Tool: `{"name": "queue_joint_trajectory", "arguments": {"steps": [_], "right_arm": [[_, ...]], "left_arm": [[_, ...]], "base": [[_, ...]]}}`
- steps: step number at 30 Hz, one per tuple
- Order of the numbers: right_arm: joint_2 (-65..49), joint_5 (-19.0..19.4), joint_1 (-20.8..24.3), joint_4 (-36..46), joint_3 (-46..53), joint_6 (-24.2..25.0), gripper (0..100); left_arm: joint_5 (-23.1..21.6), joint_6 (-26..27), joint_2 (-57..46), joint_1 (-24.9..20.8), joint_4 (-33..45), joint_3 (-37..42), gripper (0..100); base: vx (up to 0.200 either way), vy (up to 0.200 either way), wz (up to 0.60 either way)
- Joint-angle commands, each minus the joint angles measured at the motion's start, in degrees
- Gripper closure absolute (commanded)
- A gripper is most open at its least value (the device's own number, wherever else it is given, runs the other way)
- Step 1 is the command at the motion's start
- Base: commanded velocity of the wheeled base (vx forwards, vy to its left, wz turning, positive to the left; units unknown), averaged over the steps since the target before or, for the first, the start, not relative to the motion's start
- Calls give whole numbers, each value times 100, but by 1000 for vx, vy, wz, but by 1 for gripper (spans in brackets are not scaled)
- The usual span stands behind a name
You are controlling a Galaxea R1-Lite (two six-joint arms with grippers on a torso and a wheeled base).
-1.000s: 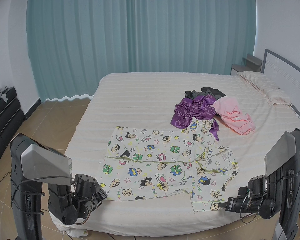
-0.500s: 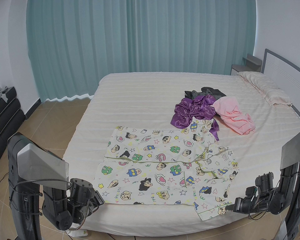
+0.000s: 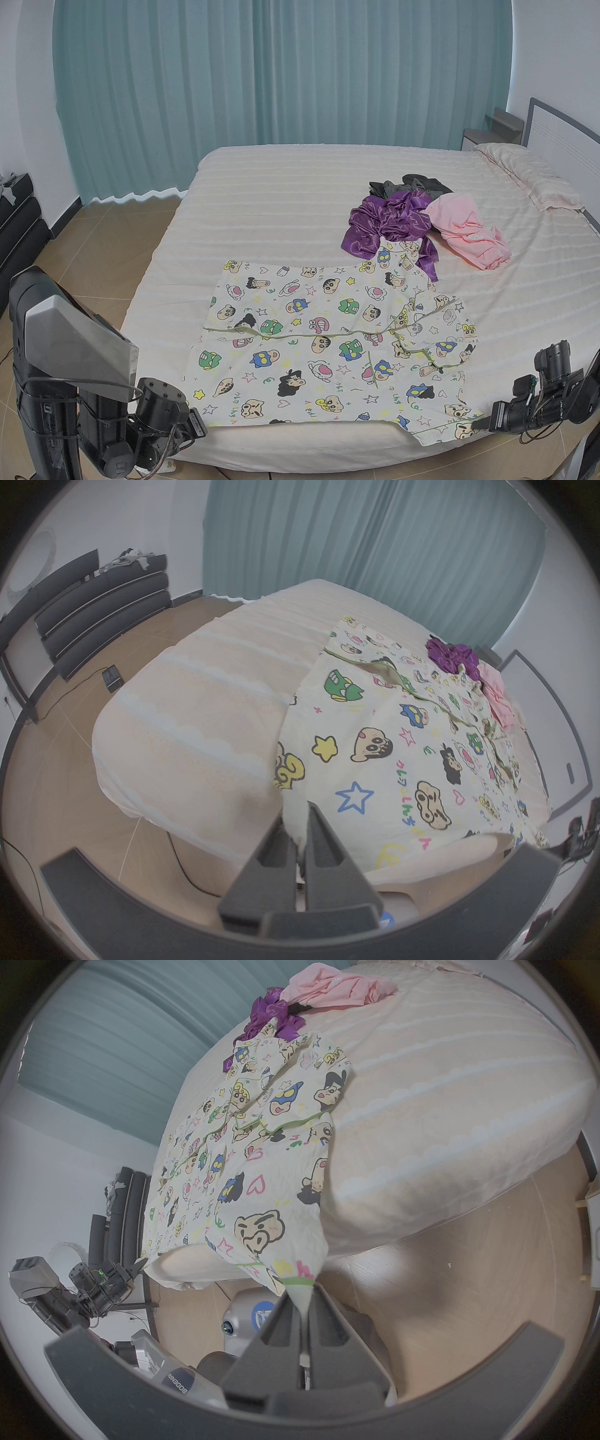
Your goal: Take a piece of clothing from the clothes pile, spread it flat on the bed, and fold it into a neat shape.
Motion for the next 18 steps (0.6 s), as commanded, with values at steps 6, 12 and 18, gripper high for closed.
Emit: {"name": "queue_joint_trajectory", "arguments": {"steps": [6, 12, 18], "right_arm": [[-660, -186, -44, 526, 99, -104, 100], [-712, -361, -35, 737, 99, -253, 100], [-1055, -370, -35, 1159, 99, -262, 100]], "left_arm": [[19, -67, -143, -461, 556, 157, 100], [19, -67, -907, -690, 1532, 157, 100], [19, -102, -1048, -918, 2086, 157, 100]], "base": [[0, 0, 0], [0, 0, 0], [0, 0, 0]]}}
